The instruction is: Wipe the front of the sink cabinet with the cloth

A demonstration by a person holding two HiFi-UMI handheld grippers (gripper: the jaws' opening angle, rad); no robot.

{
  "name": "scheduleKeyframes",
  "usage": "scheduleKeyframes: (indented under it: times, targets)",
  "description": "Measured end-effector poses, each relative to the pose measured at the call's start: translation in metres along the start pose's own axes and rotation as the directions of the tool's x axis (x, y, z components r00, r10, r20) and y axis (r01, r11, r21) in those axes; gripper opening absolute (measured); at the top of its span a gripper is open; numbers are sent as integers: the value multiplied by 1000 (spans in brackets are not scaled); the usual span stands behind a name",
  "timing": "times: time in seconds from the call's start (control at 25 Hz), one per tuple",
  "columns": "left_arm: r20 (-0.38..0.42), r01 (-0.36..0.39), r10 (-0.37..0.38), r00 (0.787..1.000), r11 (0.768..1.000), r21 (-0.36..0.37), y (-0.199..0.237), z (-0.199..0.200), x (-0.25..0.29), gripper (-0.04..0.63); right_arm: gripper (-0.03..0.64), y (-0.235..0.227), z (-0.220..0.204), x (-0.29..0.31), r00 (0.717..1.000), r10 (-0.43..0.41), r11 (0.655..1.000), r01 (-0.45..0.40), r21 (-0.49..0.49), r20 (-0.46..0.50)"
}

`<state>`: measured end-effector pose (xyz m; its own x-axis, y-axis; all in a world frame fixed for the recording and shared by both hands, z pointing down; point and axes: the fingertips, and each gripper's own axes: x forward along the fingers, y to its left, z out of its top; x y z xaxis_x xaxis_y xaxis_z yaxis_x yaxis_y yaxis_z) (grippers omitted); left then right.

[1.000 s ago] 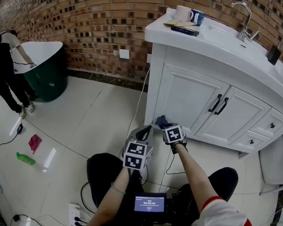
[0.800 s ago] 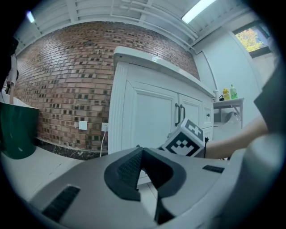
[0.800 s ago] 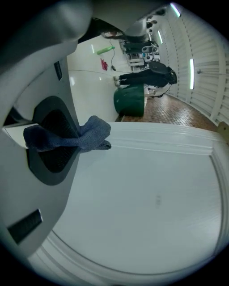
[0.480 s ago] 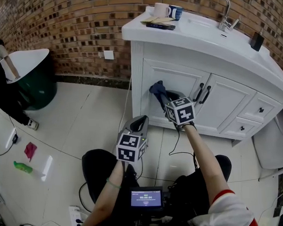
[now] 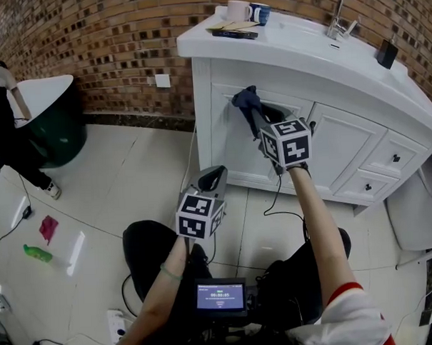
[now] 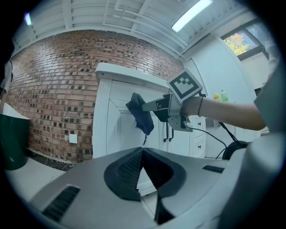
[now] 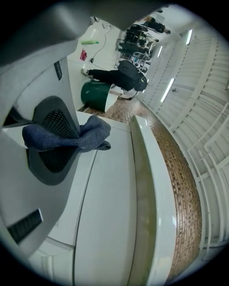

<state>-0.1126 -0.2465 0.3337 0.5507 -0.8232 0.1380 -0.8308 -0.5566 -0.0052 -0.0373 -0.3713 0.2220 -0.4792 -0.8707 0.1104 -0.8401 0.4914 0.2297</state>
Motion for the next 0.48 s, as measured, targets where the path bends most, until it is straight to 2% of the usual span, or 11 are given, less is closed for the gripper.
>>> scheduleKeyframes:
  times: [0.24,0.48]
  targets:
    - [-12,10,-10,1000,1000,-23,-6,-4,2,20,63,2,-50,11,996,-7,1000,9,25,-89]
    - [-36,7,-9,999,999,-46,-7,-19,7,20,63,11,-121,29,977,8,999,4,53,-212]
